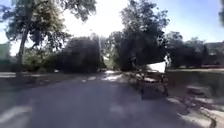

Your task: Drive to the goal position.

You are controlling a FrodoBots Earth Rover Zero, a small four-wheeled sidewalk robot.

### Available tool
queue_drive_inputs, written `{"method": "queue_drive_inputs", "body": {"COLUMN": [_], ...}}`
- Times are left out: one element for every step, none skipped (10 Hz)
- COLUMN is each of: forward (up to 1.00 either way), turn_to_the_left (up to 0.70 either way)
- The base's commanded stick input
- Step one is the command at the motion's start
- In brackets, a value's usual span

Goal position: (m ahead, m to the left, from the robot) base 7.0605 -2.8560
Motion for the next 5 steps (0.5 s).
{"method": "queue_drive_inputs", "body": {"forward": [1.00, 1.00, 1.00, 1.00, 1.00], "turn_to_the_left": [0.40, 0.40, 0.40, 0.30, 0.00]}}
